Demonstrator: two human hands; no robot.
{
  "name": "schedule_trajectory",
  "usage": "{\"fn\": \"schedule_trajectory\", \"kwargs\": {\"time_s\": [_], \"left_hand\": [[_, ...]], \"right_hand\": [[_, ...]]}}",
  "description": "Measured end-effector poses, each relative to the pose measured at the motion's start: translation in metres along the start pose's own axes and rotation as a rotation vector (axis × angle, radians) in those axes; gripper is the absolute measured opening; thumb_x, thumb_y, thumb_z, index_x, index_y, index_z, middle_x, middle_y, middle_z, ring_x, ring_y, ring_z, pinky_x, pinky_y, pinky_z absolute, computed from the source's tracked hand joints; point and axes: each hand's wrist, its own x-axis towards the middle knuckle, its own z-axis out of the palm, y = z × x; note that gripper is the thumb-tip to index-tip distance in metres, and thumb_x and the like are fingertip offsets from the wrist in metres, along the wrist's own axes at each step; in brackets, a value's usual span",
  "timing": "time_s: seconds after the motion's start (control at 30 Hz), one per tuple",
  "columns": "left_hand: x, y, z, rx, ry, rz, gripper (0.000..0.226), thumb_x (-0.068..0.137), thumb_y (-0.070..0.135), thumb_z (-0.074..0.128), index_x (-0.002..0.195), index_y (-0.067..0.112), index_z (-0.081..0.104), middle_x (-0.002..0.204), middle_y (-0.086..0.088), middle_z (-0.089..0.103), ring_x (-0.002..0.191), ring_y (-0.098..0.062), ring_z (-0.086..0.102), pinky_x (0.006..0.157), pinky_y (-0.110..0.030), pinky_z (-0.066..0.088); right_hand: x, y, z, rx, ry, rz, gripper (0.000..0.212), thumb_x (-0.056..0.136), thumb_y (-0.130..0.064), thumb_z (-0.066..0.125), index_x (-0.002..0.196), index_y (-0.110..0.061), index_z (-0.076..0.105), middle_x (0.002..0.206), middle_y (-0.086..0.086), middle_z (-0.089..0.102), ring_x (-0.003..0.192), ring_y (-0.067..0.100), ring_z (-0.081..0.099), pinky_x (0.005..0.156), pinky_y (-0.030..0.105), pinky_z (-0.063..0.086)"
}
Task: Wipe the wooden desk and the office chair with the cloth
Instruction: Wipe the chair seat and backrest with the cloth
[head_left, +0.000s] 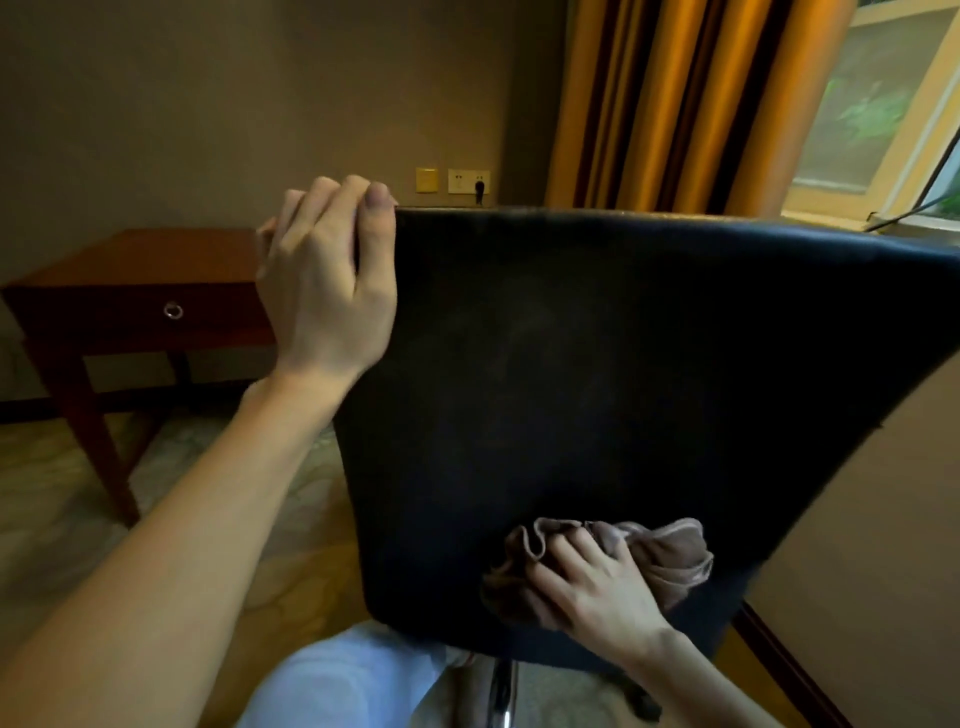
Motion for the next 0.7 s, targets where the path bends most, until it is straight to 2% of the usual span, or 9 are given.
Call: {"fn": "schedule_trajectory", "kwargs": {"time_s": [0.13, 0.23, 0.33, 0.37, 0.43, 0.5, 0.53, 0.6, 0.7], "left_hand": [[-0.012, -0.013, -0.002, -0.137, 0.003, -0.063, 0.047, 0.107, 0.048, 0.038, 0.103, 0.008, 0.062, 0.099, -0.001, 0.056, 0.097, -0.010, 0.047, 0.081, -0.013, 0.034], [-0.023, -0.013, -0.009, -0.270, -0.056, -0.181, 0.045, 0.106, 0.047, 0.039, 0.115, 0.007, 0.057, 0.108, -0.006, 0.054, 0.096, -0.003, 0.043, 0.080, -0.001, 0.030], [-0.020, -0.016, -0.014, -0.437, -0.079, -0.356, 0.036, 0.105, 0.049, 0.036, 0.115, 0.019, 0.054, 0.100, 0.008, 0.054, 0.086, 0.001, 0.048, 0.080, -0.014, 0.037], [-0.018, -0.019, -0.015, -0.519, -0.071, -0.462, 0.040, 0.105, 0.052, 0.035, 0.121, 0.019, 0.053, 0.105, 0.009, 0.057, 0.094, 0.003, 0.053, 0.085, -0.020, 0.040], [-0.020, -0.028, -0.014, -0.664, -0.092, -0.721, 0.063, 0.104, 0.059, 0.035, 0.149, 0.015, 0.044, 0.146, 0.002, 0.052, 0.133, -0.007, 0.049, 0.113, -0.031, 0.037], [-0.027, -0.039, -0.011, -0.753, -0.123, -0.860, 0.074, 0.104, 0.062, 0.034, 0.161, 0.016, 0.029, 0.165, -0.001, 0.034, 0.150, -0.017, 0.034, 0.124, -0.041, 0.029], [-0.028, -0.040, -0.010, -0.795, -0.147, -0.866, 0.072, 0.104, 0.062, 0.032, 0.161, 0.017, 0.030, 0.164, 0.000, 0.036, 0.149, -0.016, 0.036, 0.122, -0.041, 0.033], [-0.033, -0.039, -0.006, -0.851, -0.181, -0.842, 0.061, 0.108, 0.056, 0.024, 0.151, 0.018, 0.049, 0.149, 0.005, 0.055, 0.136, -0.006, 0.051, 0.106, -0.027, 0.047], [-0.035, -0.032, -0.006, -0.862, -0.181, -0.801, 0.055, 0.111, 0.048, 0.018, 0.123, 0.027, 0.067, 0.121, 0.013, 0.071, 0.116, -0.001, 0.063, 0.090, -0.021, 0.049]], "right_hand": [[0.057, 0.036, -0.076, -0.027, 0.234, 0.076, 0.028, 0.103, -0.044, 0.051, 0.107, -0.028, 0.074, 0.102, 0.007, 0.066, 0.091, 0.032, 0.058, 0.078, 0.044, 0.041], [0.132, 0.066, -0.161, -0.156, 0.519, 0.096, 0.023, 0.101, -0.041, 0.060, 0.114, -0.024, 0.068, 0.114, 0.011, 0.058, 0.102, 0.033, 0.050, 0.084, 0.046, 0.039], [0.182, 0.076, -0.213, -0.174, 0.596, 0.068, 0.026, 0.102, -0.039, 0.059, 0.114, -0.021, 0.073, 0.120, 0.015, 0.063, 0.111, 0.033, 0.046, 0.092, 0.055, 0.042], [0.189, 0.075, -0.218, -0.181, 0.613, 0.073, 0.028, 0.102, -0.040, 0.059, 0.111, -0.020, 0.076, 0.117, 0.016, 0.067, 0.112, 0.032, 0.046, 0.092, 0.056, 0.042], [0.190, 0.070, -0.210, -0.197, 0.685, 0.161, 0.028, 0.101, -0.039, 0.061, 0.106, -0.018, 0.079, 0.111, 0.019, 0.069, 0.109, 0.032, 0.047, 0.091, 0.053, 0.042], [0.181, 0.057, -0.175, -0.204, 0.718, 0.243, 0.026, 0.100, -0.038, 0.061, 0.098, -0.019, 0.079, 0.102, 0.019, 0.070, 0.101, 0.032, 0.050, 0.085, 0.048, 0.041], [0.174, 0.048, -0.150, -0.202, 0.693, 0.251, 0.026, 0.100, -0.038, 0.061, 0.094, -0.020, 0.079, 0.097, 0.017, 0.069, 0.096, 0.032, 0.051, 0.081, 0.046, 0.042], [0.146, 0.024, -0.088, -0.187, 0.561, 0.241, 0.026, 0.099, -0.042, 0.060, 0.091, -0.026, 0.079, 0.090, 0.011, 0.067, 0.087, 0.030, 0.051, 0.075, 0.043, 0.040], [0.094, -0.001, -0.019, -0.130, 0.396, 0.164, 0.025, 0.097, -0.047, 0.059, 0.093, -0.030, 0.077, 0.093, 0.003, 0.056, 0.084, 0.027, 0.049, 0.078, 0.041, 0.036]]}}
